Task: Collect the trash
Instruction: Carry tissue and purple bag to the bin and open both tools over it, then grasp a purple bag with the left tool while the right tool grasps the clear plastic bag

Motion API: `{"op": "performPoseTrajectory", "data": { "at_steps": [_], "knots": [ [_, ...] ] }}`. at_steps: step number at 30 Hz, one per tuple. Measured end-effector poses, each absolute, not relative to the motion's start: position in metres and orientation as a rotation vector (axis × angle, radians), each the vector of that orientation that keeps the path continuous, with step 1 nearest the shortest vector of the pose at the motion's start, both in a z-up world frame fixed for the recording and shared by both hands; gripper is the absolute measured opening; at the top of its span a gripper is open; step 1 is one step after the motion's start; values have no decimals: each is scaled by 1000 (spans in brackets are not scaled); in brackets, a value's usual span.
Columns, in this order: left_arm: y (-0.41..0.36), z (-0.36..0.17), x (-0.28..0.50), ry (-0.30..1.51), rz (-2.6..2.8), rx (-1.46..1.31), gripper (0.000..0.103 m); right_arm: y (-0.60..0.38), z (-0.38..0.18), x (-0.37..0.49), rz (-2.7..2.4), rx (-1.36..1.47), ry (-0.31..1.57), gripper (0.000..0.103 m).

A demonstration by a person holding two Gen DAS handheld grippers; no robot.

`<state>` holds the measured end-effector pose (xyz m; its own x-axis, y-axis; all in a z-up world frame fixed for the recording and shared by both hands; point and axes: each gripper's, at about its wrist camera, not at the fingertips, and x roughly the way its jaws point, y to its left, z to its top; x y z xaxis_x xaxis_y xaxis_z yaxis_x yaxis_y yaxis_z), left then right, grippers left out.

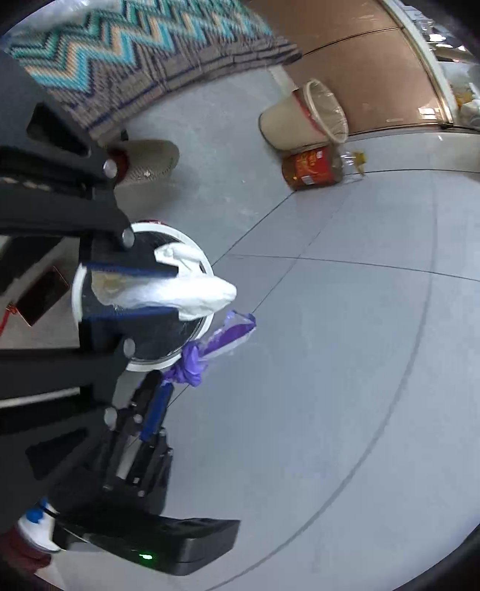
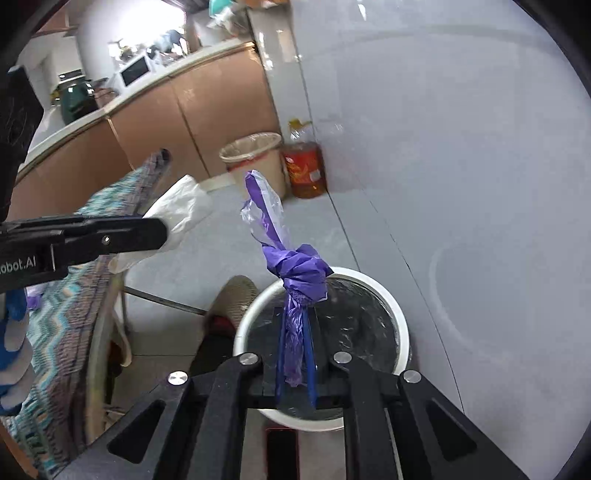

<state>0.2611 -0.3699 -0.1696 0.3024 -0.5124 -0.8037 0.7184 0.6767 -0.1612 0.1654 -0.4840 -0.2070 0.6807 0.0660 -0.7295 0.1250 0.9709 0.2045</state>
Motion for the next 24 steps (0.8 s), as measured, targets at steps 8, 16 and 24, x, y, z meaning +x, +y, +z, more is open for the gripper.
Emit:
{"op": "performPoseTrajectory", "data": {
  "at_steps": [8, 16, 24],
  "knots": [
    [-378, -186, 279, 998, -817, 198, 44, -502, -236, 165, -83, 261, 888, 37],
    [-323, -132, 251, 827, -795, 144, 44, -484, -197, 152, -66, 252, 813, 37],
    [-235, -74, 212, 714, -742, 157, 44, -419, -108, 130, 34, 184, 624, 38]
  ]
}}
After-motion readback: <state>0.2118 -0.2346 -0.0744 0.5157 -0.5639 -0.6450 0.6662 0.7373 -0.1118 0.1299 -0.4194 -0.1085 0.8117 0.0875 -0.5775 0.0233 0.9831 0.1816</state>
